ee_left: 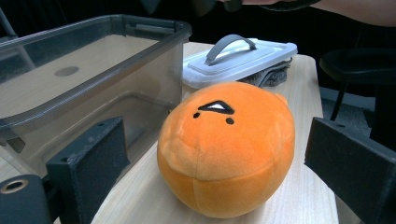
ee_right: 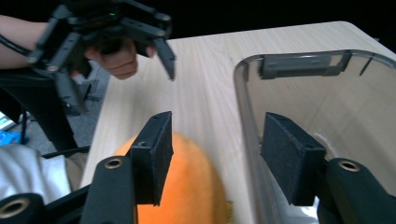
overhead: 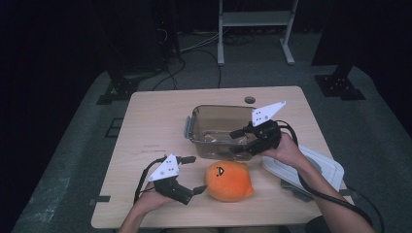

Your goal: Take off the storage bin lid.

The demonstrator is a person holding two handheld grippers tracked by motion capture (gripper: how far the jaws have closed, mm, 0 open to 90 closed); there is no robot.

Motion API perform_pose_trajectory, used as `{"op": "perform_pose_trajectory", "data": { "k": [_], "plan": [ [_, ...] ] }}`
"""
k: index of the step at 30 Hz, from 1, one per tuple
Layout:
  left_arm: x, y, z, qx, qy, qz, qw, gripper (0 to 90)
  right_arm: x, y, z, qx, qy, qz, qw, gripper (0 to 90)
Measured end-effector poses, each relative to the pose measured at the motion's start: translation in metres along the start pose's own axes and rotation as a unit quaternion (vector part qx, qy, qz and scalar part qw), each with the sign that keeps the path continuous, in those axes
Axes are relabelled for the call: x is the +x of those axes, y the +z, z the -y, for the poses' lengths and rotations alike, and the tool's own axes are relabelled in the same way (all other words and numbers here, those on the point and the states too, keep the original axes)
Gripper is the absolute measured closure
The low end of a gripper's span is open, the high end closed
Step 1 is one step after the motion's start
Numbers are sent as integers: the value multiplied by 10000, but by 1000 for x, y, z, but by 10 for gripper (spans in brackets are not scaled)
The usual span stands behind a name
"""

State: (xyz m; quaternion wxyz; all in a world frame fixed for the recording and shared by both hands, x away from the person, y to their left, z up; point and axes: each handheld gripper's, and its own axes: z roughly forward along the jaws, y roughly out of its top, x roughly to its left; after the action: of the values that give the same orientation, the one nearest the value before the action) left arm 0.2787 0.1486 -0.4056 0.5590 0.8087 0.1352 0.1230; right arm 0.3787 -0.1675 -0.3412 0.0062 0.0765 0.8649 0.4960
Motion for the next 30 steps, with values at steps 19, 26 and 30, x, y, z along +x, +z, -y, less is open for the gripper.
{"op": "perform_pose_trajectory", "data": {
  "k": [19, 26, 30],
  "plan": [
    [1, -3, 0, -12, -14, -25, 10000, 48, 41, 18, 28, -157, 95, -390, 9991, 353],
    [1, -2, 1, 21, -6, -23, 10000, 48, 43, 28, 38, -43, 119, -300, 9995, 342],
    [1, -2, 1, 18, -8, -30, 10000, 48, 42, 34, 42, 28, 150, -236, 9996, 333]
  ]
}}
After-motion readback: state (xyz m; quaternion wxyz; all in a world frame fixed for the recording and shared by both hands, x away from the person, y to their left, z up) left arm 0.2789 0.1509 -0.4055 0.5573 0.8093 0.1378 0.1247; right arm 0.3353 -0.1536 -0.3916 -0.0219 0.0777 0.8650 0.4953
